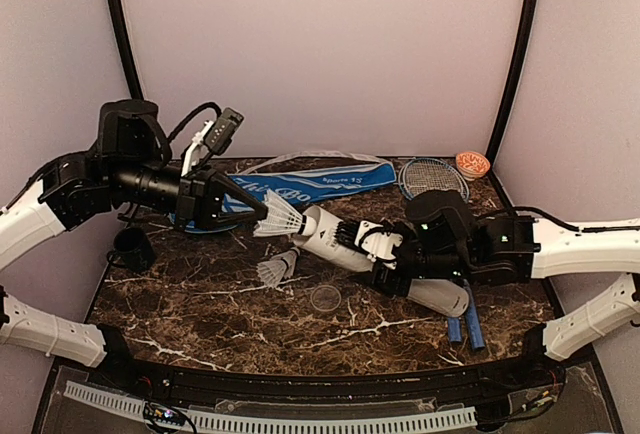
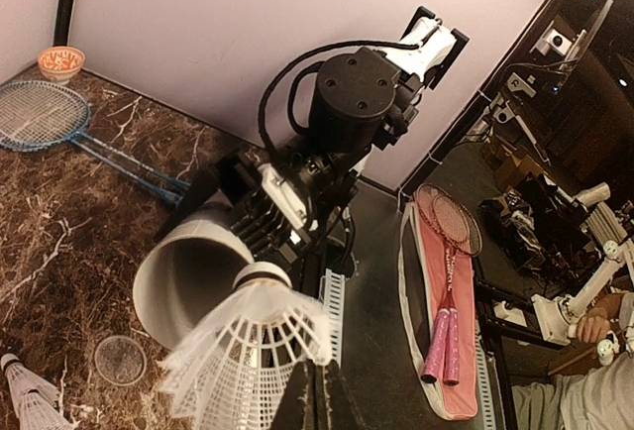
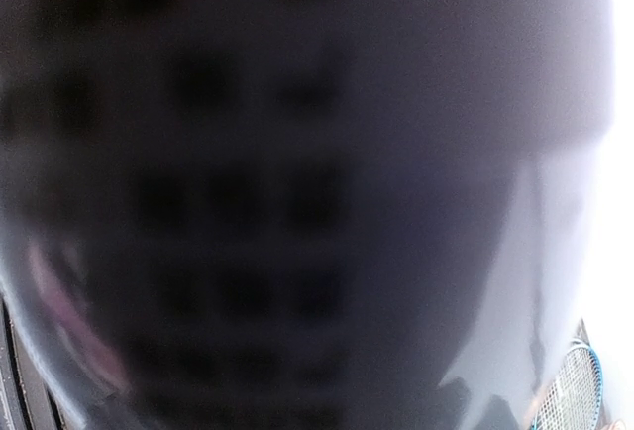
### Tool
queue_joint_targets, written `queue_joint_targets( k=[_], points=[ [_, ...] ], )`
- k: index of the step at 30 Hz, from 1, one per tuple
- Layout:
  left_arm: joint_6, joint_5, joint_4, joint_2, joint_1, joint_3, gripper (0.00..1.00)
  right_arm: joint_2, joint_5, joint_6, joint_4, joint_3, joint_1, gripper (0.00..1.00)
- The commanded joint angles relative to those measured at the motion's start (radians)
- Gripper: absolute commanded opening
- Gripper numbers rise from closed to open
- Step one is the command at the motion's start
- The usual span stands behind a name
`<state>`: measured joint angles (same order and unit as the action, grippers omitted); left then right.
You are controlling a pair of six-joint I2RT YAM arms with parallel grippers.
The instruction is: Pack up the badminton gear
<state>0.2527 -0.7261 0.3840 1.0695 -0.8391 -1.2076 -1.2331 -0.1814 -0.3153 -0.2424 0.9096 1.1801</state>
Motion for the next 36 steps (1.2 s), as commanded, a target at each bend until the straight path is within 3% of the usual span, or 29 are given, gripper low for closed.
queue_joint_targets(
  k=[1,9,21,36],
  points=[
    [-0.022,0.025,-0.009,0.028,-0.020,-0.032,0.00,0.006,-0.006,-0.005,0.038,0.035,0.015,0.54],
    [-0.038,0.051,-0.005,0.073,-0.052,-0.030,0.00,0.016,-0.013,-0.011,0.045,0.025,0.027,0.53],
    [-0.065,0.216,0.057,0.017,-0.045,-0.028,0.00,0.069,0.003,-0.007,0.069,-0.031,0.029,0.53],
    [-0.062,0.209,0.073,0.052,-0.015,-0.077,0.00,0.104,0.015,-0.012,0.081,-0.064,0.030,0.52]
  ],
)
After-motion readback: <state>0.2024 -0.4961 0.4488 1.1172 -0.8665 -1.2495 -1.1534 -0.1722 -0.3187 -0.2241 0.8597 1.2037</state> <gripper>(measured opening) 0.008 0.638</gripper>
